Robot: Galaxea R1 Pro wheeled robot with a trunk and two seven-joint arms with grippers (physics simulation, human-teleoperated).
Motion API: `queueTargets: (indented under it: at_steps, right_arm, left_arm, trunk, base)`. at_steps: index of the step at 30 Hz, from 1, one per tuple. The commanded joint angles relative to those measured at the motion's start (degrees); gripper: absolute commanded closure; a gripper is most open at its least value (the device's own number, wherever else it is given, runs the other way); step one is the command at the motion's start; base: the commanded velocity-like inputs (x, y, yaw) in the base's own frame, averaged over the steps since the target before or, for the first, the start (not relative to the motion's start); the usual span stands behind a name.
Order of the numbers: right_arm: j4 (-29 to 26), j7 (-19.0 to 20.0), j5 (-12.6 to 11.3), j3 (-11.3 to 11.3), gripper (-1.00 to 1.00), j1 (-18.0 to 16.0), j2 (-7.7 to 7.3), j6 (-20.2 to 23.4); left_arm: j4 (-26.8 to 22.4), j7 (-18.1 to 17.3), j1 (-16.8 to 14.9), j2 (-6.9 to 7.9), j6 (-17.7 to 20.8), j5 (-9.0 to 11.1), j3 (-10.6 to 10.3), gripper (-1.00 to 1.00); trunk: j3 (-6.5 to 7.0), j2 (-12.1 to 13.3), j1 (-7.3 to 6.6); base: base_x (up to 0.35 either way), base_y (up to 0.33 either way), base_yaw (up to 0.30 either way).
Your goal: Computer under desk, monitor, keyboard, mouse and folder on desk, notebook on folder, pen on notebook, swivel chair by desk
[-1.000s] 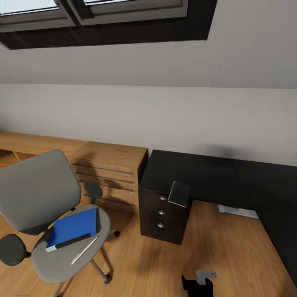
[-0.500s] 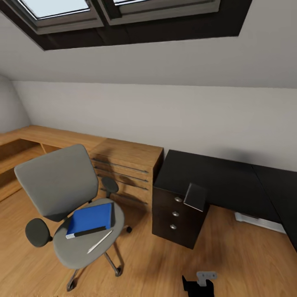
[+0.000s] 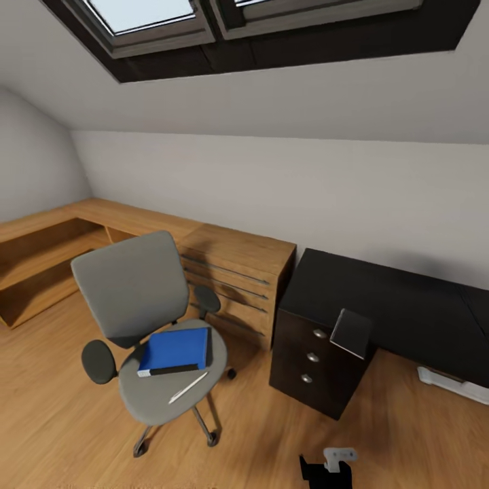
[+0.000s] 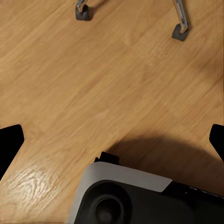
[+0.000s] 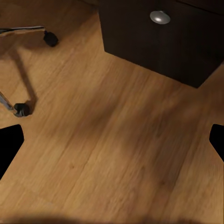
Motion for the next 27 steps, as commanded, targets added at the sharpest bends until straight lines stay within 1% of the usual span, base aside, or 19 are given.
queueTargets:
  at_steps: [1,13,27]
  right_arm:
    - [0.02,0.17,0.45,-0.50,-1.00,-0.02,0.02,-0.17]
    - [0.11,0.17,0.45,-0.50,-1.00,-0.02,0.14,-0.17]
    - [0.13,0.17,0.45,-0.50,-1.00,-0.02,0.17,-0.20]
  left_arm:
    - [0.06,-0.01,-0.04,0.04,-0.20,0.57,-0.48,-1.00]
    - [1.45,-0.10,-0.02,0.04,-0.20,0.57,-0.60,-1.00]
    - [1.67,-1.36,-0.06,0.04,-0.20,0.57,-0.57,-1.00]
  trunk:
    - [-0.08,-0.04,0.00]
    - [-0.40,-0.04,0.00]
    - [-0.75,-0.04,0.00]
  base:
    - [0.000,0.000,0.264]
    - [0.000,0.000,0.264]
    - [0.000,0.000,0.265]
